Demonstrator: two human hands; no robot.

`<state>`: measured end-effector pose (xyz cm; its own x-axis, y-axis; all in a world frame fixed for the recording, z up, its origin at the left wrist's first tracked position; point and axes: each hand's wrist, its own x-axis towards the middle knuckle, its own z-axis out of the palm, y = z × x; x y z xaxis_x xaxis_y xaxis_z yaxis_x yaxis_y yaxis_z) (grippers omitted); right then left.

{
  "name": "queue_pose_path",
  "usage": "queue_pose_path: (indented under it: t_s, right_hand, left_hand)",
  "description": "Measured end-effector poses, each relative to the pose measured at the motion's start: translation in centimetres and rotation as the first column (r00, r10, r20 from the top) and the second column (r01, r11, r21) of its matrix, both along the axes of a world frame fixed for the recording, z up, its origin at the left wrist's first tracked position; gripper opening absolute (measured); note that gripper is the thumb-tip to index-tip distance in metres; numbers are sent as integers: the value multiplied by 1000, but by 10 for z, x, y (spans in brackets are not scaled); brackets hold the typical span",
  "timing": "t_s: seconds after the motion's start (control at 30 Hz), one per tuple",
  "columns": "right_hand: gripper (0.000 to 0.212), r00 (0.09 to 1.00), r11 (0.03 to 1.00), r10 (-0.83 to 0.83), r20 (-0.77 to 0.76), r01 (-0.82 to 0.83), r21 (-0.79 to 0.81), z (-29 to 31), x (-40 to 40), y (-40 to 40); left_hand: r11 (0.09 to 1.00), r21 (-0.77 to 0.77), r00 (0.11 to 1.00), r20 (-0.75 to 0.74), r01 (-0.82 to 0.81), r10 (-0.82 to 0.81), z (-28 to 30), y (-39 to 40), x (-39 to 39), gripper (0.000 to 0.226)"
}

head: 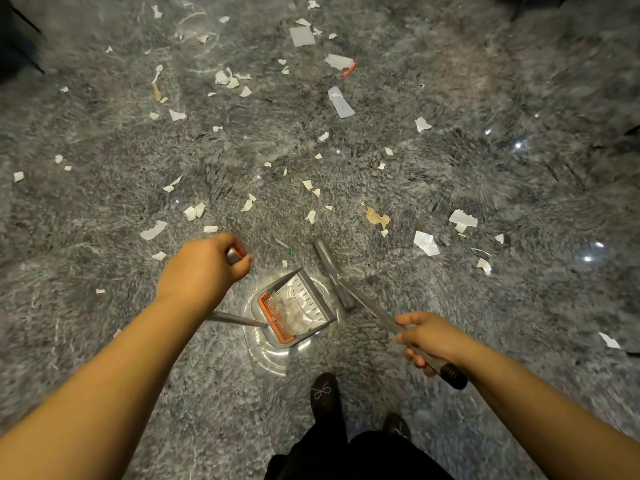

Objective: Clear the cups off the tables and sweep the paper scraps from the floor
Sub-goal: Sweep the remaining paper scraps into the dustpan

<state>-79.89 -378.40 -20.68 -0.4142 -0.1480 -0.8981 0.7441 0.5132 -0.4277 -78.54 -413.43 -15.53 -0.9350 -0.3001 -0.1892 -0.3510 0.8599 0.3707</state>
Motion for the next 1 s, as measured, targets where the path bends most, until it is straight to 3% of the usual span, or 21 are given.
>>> queue_pose_path:
  t_s: [0.2, 0.5, 0.73, 1.0]
  right_hand:
    - [33, 999, 999, -26, 19, 26, 22, -10, -5, 12]
    - [47, 981, 979, 193, 30, -195, 56, -35, -5, -1]
    - [40, 893, 892, 450, -3, -449, 44, -44, 8, -29]
    - [36, 878, 879, 475, 66, -469, -83, -24, 16, -53]
  left_hand:
    - [998, -61, 1000, -13, -7, 6, 9, 1, 23, 20]
    - [993, -98, 997, 26, -71, 74, 4, 12, 44, 17]
    - [985, -153, 997, 11, -76, 79, -1, 22, 57, 13]
    - [969, -77, 972, -12, -235, 235, -4, 10, 88, 13]
